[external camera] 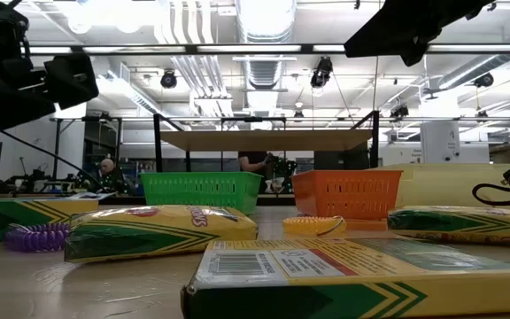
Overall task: Pick & Place Office Desk Supplies
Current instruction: Put the orange rubber band into the yellow bin
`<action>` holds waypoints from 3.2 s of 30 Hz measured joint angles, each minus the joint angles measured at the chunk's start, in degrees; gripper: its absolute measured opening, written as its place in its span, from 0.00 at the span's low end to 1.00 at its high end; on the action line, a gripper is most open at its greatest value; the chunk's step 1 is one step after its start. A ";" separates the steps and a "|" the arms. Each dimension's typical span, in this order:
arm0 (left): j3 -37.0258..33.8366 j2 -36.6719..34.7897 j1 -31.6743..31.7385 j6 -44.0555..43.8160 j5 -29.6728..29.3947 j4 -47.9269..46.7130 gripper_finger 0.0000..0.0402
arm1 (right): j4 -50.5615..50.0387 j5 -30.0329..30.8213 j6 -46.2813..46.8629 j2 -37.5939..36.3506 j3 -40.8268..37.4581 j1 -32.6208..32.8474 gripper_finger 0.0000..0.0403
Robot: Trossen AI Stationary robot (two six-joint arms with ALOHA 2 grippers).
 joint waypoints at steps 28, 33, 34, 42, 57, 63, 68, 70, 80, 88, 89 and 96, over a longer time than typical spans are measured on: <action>0.00 0.00 0.00 -0.26 -0.15 0.00 0.51 | 0.03 -0.02 0.83 0.00 0.00 0.02 0.17; -0.02 0.00 0.00 -0.31 -0.15 0.00 0.51 | -0.34 -2.91 6.75 0.00 0.00 0.07 0.17; -0.02 0.00 0.00 -0.39 -0.15 0.00 0.51 | -1.28 -3.85 5.15 0.00 0.00 0.07 0.17; -0.02 0.00 0.02 -0.37 -0.15 0.00 0.51 | -6.02 -15.84 0.94 1.96 -0.33 0.88 0.17; -0.02 -0.04 0.02 -0.35 -0.15 0.00 0.51 | -2.51 -19.56 -16.36 19.77 2.41 1.73 0.30; -0.02 -0.03 0.02 -0.31 -0.15 0.02 0.51 | -3.14 -19.60 -9.55 22.76 4.59 1.75 0.41; -0.04 0.00 0.02 -0.28 -0.15 0.00 0.51 | -3.25 -19.97 -5.36 25.45 4.89 1.95 0.46; -0.04 -0.04 0.02 -0.28 -0.15 0.03 0.51 | -2.84 -19.98 -5.07 26.66 4.90 1.92 0.45; -0.04 -0.02 0.02 -0.28 -0.15 0.00 0.51 | 0.46 -21.51 -4.85 31.56 4.94 2.05 0.41; -0.04 0.00 0.02 -0.28 -0.13 0.00 0.51 | 0.60 -23.92 1.34 33.13 5.03 2.05 0.40; -0.04 0.00 0.02 -0.28 -0.15 0.00 0.51 | 0.64 -24.33 1.36 33.34 5.03 2.05 0.40; -0.04 0.00 0.02 -0.28 -0.15 0.01 0.51 | 0.36 -24.50 1.12 33.81 5.01 2.03 0.37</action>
